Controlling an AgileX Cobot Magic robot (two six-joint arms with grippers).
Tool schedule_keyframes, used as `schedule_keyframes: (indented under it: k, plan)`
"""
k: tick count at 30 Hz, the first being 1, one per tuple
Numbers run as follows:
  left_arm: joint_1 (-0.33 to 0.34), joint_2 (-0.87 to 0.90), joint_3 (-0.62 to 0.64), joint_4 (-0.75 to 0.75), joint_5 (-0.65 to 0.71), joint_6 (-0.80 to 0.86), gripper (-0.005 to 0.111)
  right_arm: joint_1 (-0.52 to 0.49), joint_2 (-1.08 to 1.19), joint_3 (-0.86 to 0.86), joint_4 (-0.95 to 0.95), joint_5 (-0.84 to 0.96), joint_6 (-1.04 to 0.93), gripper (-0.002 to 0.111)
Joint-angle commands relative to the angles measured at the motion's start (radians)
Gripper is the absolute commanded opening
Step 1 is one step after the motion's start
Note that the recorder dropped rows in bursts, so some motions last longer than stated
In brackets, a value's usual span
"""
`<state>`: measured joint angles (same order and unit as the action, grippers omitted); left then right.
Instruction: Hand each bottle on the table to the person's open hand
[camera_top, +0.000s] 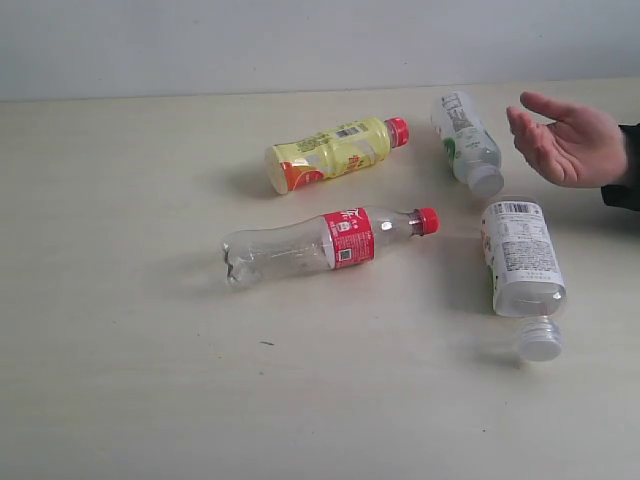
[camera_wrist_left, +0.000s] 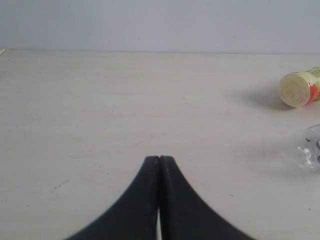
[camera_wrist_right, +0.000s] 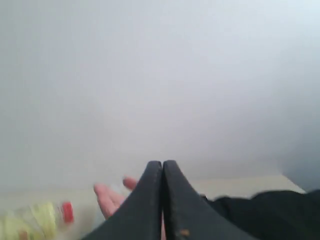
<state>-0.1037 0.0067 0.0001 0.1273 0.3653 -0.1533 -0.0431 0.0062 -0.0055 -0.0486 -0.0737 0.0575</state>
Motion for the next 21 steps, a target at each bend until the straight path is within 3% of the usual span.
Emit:
schedule_keyframes:
  k: [1, 3, 4, 6, 8, 14, 16, 21]
  plan:
    - [0.004, -0.007, 0.0, -0.007, -0.008, -0.004, 0.0, -0.003, -0.006, 0.006, 0.131, -0.37, 0.366, 0.0]
    - [0.004, -0.007, 0.0, -0.007, -0.008, -0.004, 0.0, -0.003, -0.006, 0.002, 0.263, -0.602, 0.435, 0.0]
    - [0.004, -0.007, 0.0, -0.007, -0.008, -0.004, 0.0, -0.003, 0.016, -0.032, 0.326, -0.623, 0.437, 0.0]
    - [0.004, -0.007, 0.0, -0.007, -0.008, -0.004, 0.0, -0.003, 0.13, -0.175, 0.471, -0.563, 0.319, 0.0]
    - [0.004, -0.007, 0.0, -0.007, -0.008, -0.004, 0.0, -0.003, 0.334, -0.362, 0.471, -0.458, 0.144, 0.0]
    - [0.004, -0.007, 0.0, -0.007, -0.008, -0.004, 0.0, -0.003, 1.034, -1.028, 0.14, 0.418, -0.15, 0.0]
    - [0.004, -0.007, 0.0, -0.007, -0.008, -0.004, 0.0, -0.003, 1.214, -1.206, 0.174, 0.674, -0.376, 0.0]
    - [0.004, -0.007, 0.0, -0.007, -0.008, -0.004, 0.0, 0.007, 1.449, -1.425, 0.457, 1.066, -0.84, 0.0]
